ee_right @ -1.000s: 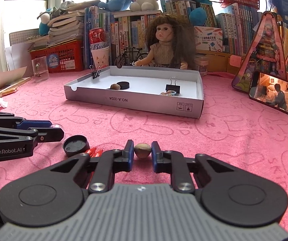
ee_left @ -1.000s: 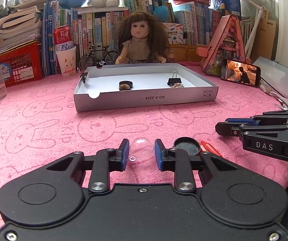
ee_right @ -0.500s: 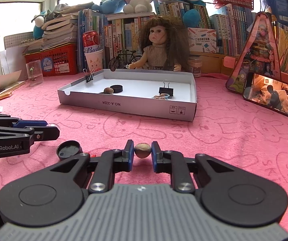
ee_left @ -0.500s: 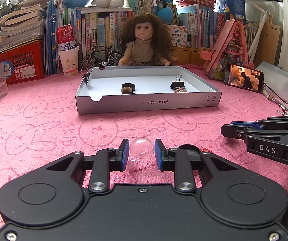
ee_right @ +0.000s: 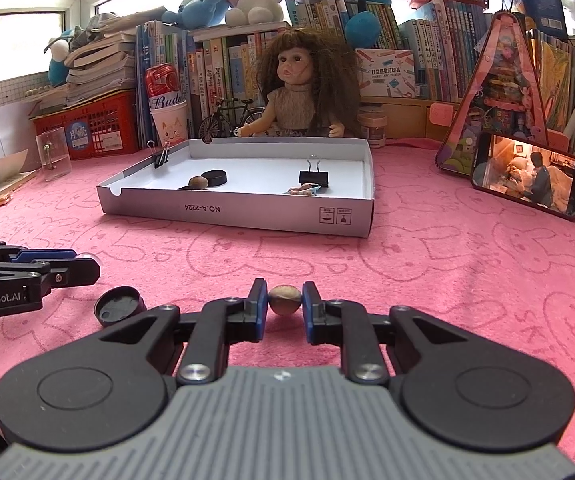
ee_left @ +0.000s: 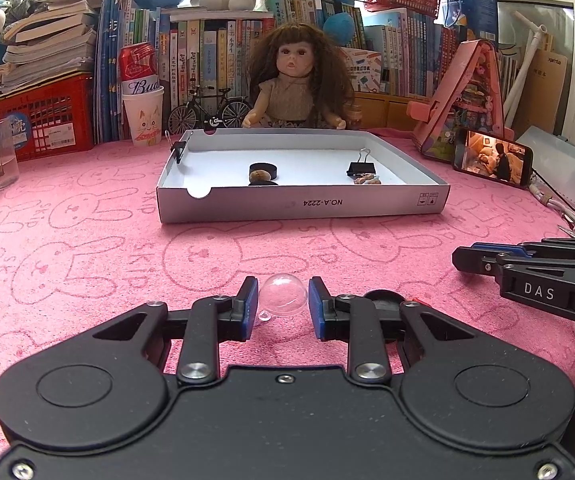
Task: Organize rigid objects
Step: 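Carry the dome in the left tool while the right tool carries the acorn into the tray, then open the left tool releasing the dome while the right tool releases the acorn in the tray, then withdraw both open tools toward the black lid and red object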
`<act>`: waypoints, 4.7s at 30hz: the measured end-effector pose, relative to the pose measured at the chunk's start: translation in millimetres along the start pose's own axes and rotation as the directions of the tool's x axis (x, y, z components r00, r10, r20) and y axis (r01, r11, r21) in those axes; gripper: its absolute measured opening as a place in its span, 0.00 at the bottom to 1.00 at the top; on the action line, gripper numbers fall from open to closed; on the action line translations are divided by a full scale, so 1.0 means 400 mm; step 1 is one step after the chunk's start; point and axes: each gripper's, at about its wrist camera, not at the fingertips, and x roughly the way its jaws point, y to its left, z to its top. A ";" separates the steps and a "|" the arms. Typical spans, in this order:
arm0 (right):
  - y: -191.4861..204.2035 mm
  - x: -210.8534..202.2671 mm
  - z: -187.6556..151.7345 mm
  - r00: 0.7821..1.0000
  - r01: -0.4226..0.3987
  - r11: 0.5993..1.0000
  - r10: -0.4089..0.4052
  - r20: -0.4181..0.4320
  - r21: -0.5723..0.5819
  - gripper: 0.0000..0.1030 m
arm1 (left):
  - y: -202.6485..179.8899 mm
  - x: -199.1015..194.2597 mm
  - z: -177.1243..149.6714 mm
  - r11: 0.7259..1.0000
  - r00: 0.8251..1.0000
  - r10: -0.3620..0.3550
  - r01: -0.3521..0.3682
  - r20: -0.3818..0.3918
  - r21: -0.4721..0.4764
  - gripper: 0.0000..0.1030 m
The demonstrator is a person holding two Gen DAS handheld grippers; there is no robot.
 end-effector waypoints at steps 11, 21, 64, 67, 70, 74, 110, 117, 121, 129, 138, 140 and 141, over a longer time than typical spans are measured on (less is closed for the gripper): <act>-0.012 0.002 0.012 1.000 0.024 1.000 -0.024 0.012 0.016 0.22 | 0.010 0.001 0.017 1.000 1.000 0.010 -0.010 0.017 -0.004 0.25; -0.019 0.007 0.043 0.998 0.048 0.999 -0.050 0.047 0.023 0.22 | 0.011 0.007 0.055 1.000 0.998 0.016 -0.016 0.060 0.006 0.25; -0.045 0.209 0.196 0.996 0.090 0.989 -0.091 0.002 0.114 0.22 | 0.137 0.284 0.255 0.986 0.996 0.081 -0.084 -0.026 -0.143 0.25; -0.050 0.224 0.195 0.995 0.099 0.988 -0.098 -0.012 0.122 0.22 | 0.141 0.302 0.252 0.985 0.995 0.086 -0.092 -0.044 -0.145 0.24; -0.053 0.238 0.195 0.994 0.105 0.986 -0.102 -0.025 0.128 0.22 | 0.141 0.314 0.250 0.986 0.995 0.091 -0.098 -0.051 -0.137 0.25; -0.052 0.255 0.195 0.993 0.112 0.985 -0.107 -0.041 0.128 0.22 | 0.137 0.329 0.249 0.986 0.993 0.096 -0.103 -0.061 -0.127 0.25; -0.038 0.213 0.201 0.997 0.078 0.987 -0.080 0.011 0.137 0.64 | 0.096 0.235 0.259 0.995 0.997 0.076 -0.077 -0.014 -0.067 0.55; -0.029 0.159 0.191 0.998 0.042 0.993 -0.048 0.047 0.109 0.74 | 0.060 0.165 0.246 1.000 1.000 0.012 -0.012 0.027 -0.013 0.67; -0.016 0.128 0.178 0.997 0.020 0.998 -0.025 0.076 0.067 0.77 | 0.035 0.128 0.230 1.000 0.999 -0.025 0.024 0.041 0.017 0.68; 0.004 0.074 0.150 0.993 -0.041 0.999 0.041 0.110 0.001 0.81 | -0.002 0.071 0.174 0.994 0.996 -0.081 0.079 0.028 0.075 0.70; 0.000 0.039 0.098 0.993 -0.071 0.997 0.071 0.099 -0.004 0.83 | -0.003 0.022 0.103 0.989 0.991 -0.133 0.133 -0.008 0.070 0.70; -0.001 0.030 0.081 0.993 -0.068 0.998 0.069 0.095 -0.019 0.83 | -0.002 0.004 0.085 0.984 0.986 -0.167 0.168 -0.015 0.063 0.68; -0.002 0.026 0.072 0.994 -0.065 0.998 0.067 0.092 -0.027 0.83 | -0.003 -0.007 0.074 0.981 0.983 -0.183 0.184 -0.017 0.068 0.68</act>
